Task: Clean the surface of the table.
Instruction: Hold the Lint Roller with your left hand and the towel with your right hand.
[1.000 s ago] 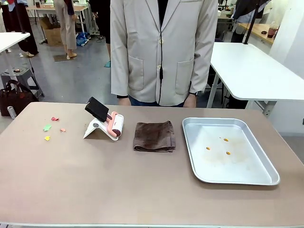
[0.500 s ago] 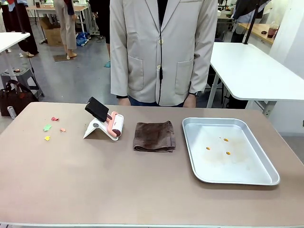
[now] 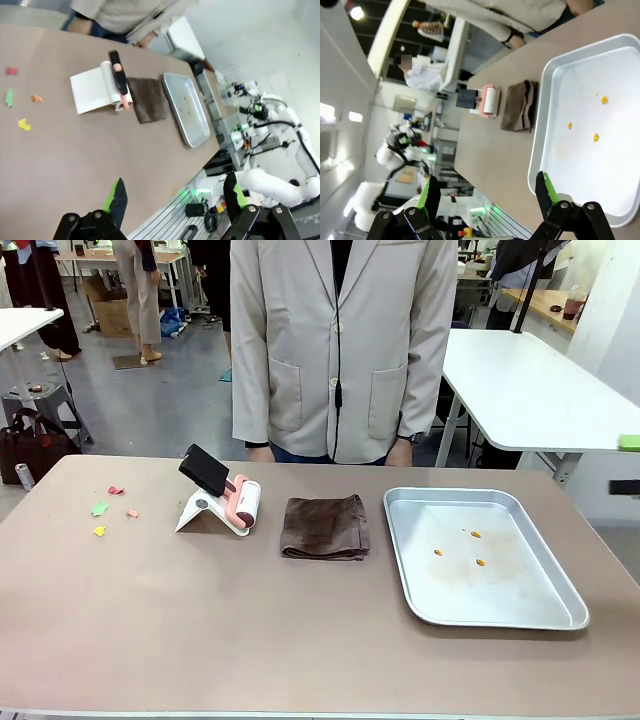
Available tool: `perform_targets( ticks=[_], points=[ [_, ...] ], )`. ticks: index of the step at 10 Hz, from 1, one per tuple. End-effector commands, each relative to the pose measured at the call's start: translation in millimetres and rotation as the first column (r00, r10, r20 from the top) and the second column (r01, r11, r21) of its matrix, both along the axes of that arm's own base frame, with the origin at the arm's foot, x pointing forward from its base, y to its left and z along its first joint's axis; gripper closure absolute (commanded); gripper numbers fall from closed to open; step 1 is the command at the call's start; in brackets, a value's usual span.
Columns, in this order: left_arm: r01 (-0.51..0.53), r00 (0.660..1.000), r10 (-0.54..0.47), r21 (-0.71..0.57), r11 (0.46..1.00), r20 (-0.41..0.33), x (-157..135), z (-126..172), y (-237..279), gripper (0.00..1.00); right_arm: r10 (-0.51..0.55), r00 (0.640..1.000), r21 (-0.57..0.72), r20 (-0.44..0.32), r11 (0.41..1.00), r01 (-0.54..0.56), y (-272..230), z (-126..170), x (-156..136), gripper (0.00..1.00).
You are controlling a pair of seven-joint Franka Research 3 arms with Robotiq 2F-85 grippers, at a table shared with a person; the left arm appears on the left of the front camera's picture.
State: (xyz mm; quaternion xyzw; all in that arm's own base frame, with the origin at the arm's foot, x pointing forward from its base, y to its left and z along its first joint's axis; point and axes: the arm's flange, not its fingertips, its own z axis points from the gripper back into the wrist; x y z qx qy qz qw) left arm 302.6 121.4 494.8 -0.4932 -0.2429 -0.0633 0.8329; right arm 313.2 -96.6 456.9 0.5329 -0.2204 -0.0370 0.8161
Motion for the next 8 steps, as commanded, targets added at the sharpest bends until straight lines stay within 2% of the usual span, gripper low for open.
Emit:
perform_targets(
  ticks=[1, 2, 4, 5, 7, 8],
  points=[
    [0.046, 0.999, -0.044, 0.113, 0.993, -0.019, 27, 24, -33, 0.00, 0.033, 0.999, -0.118, -0.015, 0.992, -0.035, 58, 20, 16, 0.00],
    [0.038, 0.999, -0.032, 0.166, 0.985, -0.039, 42, 33, -48, 0.00, 0.069, 0.997, -0.196, -0.041, 0.978, -0.076, 89, 25, 27, 0.00],
    [0.144, 0.987, -0.121, 0.263, 0.954, -0.101, 76, 44, -88, 0.00, 0.127, 0.989, -0.387, -0.071, 0.911, -0.144, 157, 34, 52, 0.00],
    [0.190, 0.978, -0.154, 0.296, 0.936, -0.141, 94, 45, -103, 0.00, 0.103, 0.992, -0.475, -0.076, 0.871, -0.127, 186, 36, 65, 0.00],
    [0.249, 0.961, -0.183, 0.353, 0.902, -0.209, 129, 38, -131, 0.00, 0.117, 0.987, -0.594, -0.106, 0.789, -0.157, 238, 35, 86, 0.00],
    [0.247, 0.958, -0.173, 0.354, 0.902, -0.228, 143, 27, -136, 0.00, 0.127, 0.980, -0.630, -0.154, 0.752, -0.196, 264, 27, 97, 0.00]
  ],
)
